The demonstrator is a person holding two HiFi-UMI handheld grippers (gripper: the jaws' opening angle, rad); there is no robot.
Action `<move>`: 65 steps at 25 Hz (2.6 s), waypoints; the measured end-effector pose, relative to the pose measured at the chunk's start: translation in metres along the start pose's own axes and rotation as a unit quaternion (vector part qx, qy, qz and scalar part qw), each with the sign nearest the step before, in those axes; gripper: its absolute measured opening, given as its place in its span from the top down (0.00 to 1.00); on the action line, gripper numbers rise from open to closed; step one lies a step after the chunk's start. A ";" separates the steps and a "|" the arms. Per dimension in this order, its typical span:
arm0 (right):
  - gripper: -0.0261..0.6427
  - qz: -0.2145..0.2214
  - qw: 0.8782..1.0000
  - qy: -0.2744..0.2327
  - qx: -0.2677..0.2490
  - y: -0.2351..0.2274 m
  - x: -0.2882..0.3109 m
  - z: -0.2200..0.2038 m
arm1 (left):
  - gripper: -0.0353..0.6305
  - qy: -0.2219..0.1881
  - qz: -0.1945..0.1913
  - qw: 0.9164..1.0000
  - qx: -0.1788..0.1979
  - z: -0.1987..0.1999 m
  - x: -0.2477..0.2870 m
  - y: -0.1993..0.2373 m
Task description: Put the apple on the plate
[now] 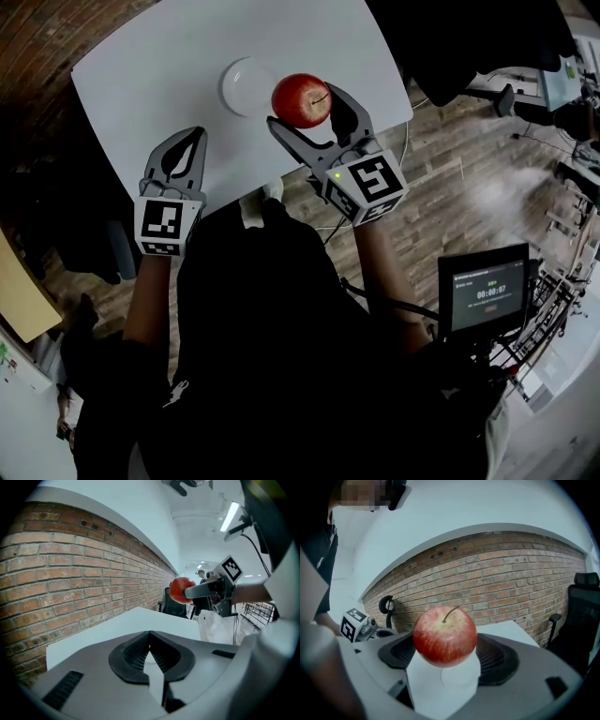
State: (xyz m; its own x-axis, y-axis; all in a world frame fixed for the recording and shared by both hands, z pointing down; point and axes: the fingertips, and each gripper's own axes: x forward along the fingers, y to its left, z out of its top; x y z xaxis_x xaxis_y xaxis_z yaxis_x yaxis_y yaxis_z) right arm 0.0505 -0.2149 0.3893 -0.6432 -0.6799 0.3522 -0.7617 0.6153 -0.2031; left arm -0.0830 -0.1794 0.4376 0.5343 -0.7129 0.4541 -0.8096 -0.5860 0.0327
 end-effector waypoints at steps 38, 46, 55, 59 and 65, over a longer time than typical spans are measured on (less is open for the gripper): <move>0.37 -0.003 0.993 0.103 -0.058 -0.034 0.122 -0.137 | 0.94 0.051 0.009 0.998 -0.027 -0.067 0.033 0.032; 0.37 -0.015 0.990 0.123 -0.072 -0.035 0.138 -0.157 | 0.94 0.054 0.014 0.998 -0.035 -0.069 0.024 0.039; 0.37 -0.015 0.987 0.132 -0.087 -0.023 0.145 -0.162 | 0.94 0.065 0.023 0.997 -0.037 -0.067 0.006 0.040; 0.37 -0.021 0.986 0.133 -0.096 -0.023 0.147 -0.162 | 0.94 0.067 0.023 0.997 -0.036 -0.066 0.004 0.041; 0.37 -0.028 0.985 0.137 -0.105 -0.023 0.147 -0.166 | 0.94 0.068 0.022 0.997 -0.037 -0.064 0.001 0.039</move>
State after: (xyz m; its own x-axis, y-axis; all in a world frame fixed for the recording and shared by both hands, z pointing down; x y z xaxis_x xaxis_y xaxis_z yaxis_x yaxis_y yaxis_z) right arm -0.0134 -0.2630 0.5979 -0.5336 -0.6001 0.5959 -0.7440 0.6681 0.0066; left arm -0.1295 -0.1786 0.4964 0.4638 -0.6755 0.5733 -0.8502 -0.5214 0.0734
